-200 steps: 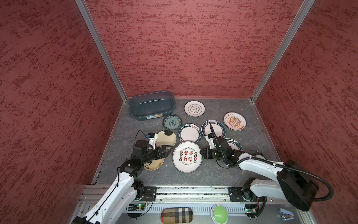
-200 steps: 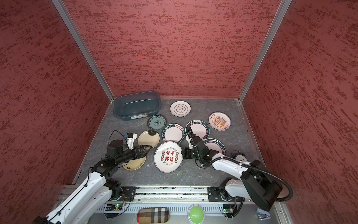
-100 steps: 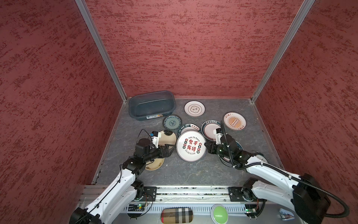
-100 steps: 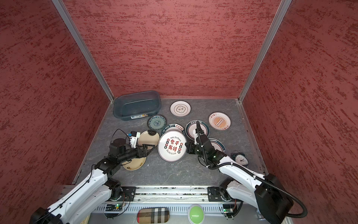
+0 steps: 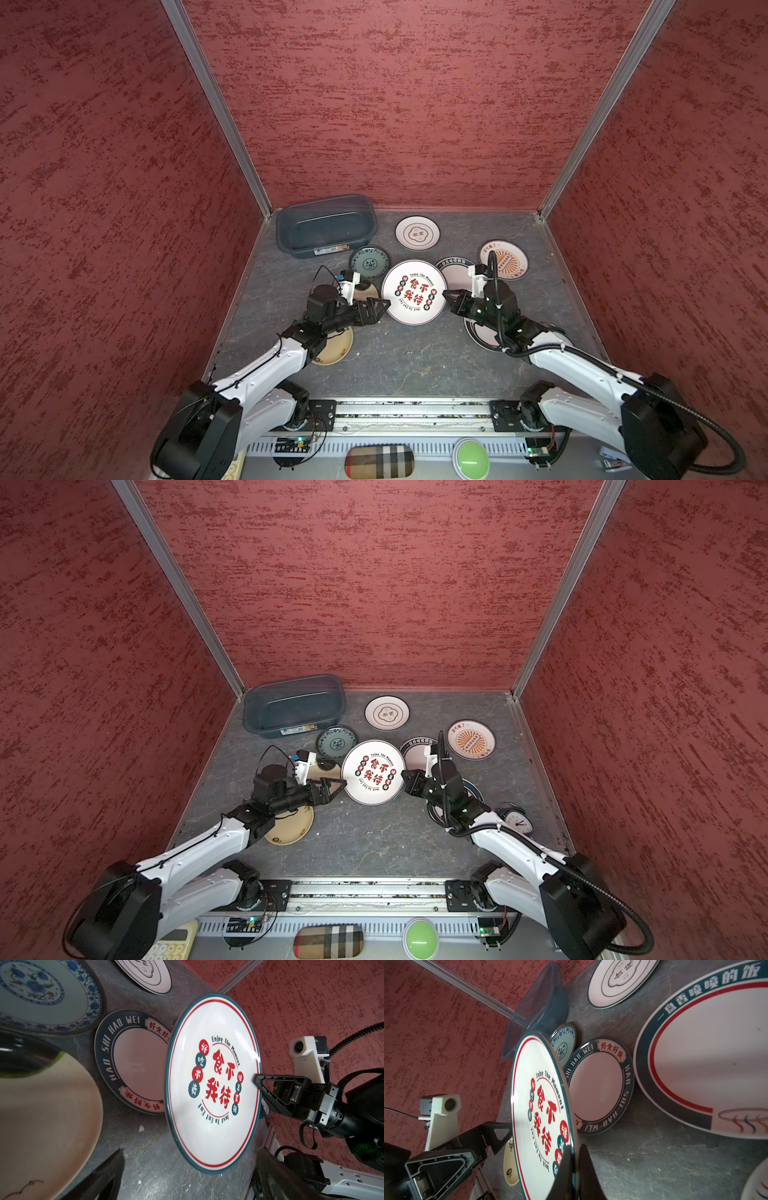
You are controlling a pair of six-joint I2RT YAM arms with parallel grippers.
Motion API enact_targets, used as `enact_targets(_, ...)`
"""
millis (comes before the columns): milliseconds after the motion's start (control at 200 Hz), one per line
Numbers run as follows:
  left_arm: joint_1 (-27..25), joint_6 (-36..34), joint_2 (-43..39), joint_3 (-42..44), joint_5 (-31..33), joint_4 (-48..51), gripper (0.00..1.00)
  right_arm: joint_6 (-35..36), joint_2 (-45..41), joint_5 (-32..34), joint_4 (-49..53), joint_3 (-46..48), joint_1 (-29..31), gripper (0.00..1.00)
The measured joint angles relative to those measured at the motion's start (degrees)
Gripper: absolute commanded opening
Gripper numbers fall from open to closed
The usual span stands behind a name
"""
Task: Place the plates into the plastic bin on the countertop
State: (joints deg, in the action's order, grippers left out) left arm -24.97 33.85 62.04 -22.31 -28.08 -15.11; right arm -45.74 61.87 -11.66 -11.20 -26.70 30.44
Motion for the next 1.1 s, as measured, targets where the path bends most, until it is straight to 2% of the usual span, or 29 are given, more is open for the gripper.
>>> enact_targets(30,-0.11,0.00,1.46,-0.81,-0.13,-1.16,1.00,-0.39,-0.09,-0.55,-0.39,0.09,-0.24,0.00)
enact_targets(145,-0.50,0.63,7.34,-4.02,-1.55,-4.66,0.82,-1.75,-0.94,-2.80,-2.05,0.96,-1.03,0.00)
enact_targets(356,-0.87,2.38,15.45,-7.89,-4.87,-9.42,0.59,-3.50,-3.08,-4.59,-3.45,3.04,-1.99,0.00)
enact_targets(501,-1.09,3.32,16.76,-8.02,-5.40,-12.02,0.49,-4.28,-3.52,-5.22,-3.91,3.67,-2.54,0.00)
enact_targets(666,-1.09,3.34,16.76,-8.96,-5.31,-12.31,0.46,-4.98,-3.52,-6.12,-4.61,3.80,-2.64,0.00)
enact_targets(767,-1.09,2.95,16.76,-9.62,-4.83,-11.58,0.34,-5.38,-3.52,-6.49,-5.92,4.20,-2.67,0.00)
enact_targets(832,-1.09,2.93,16.76,-9.66,-4.35,-11.21,0.20,-5.55,-3.48,-6.69,-6.67,4.52,-2.75,0.00)
enact_targets(982,-1.16,2.91,16.76,-9.97,-3.76,-10.16,0.17,-6.14,-2.40,-7.58,-8.07,4.81,-2.91,0.00)
enact_targets(1022,-1.16,3.04,16.76,-10.12,-3.58,-9.90,0.10,-6.27,-1.97,-7.87,-8.35,4.81,-2.91,0.00)
enact_targets(1067,-1.05,3.98,16.76,-10.38,-3.82,-9.84,0.00,-6.08,-1.51,-7.96,-8.17,4.81,-2.91,0.12)
enact_targets(1102,-1.07,4.15,16.72,-10.95,-3.52,-10.01,0.00,-6.03,-1.14,-8.50,-8.35,5.14,-3.13,0.21)
